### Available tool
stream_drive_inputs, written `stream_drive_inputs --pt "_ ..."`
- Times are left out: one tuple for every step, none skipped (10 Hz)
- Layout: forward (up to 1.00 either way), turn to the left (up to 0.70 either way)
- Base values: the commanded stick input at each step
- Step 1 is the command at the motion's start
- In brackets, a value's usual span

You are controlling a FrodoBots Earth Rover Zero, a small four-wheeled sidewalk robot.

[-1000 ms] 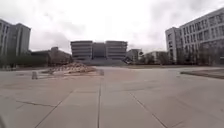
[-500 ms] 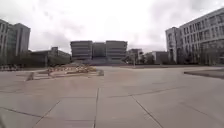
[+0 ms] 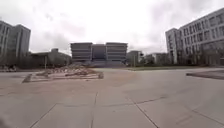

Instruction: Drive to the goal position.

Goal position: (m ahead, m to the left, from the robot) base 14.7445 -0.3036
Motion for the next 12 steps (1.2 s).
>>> stream_drive_inputs --pt "0.7 0.02" --pt "0.7 0.02" --pt "0.7 0.02" --pt "0.7 0.02" --pt "0.7 0.02" --pt "0.7 0.02" --pt "0.7 0.02" --pt "0.7 0.02" --pt "0.7 0.02" --pt "0.7 0.02" --pt "0.7 0.02" --pt "0.7 0.02"
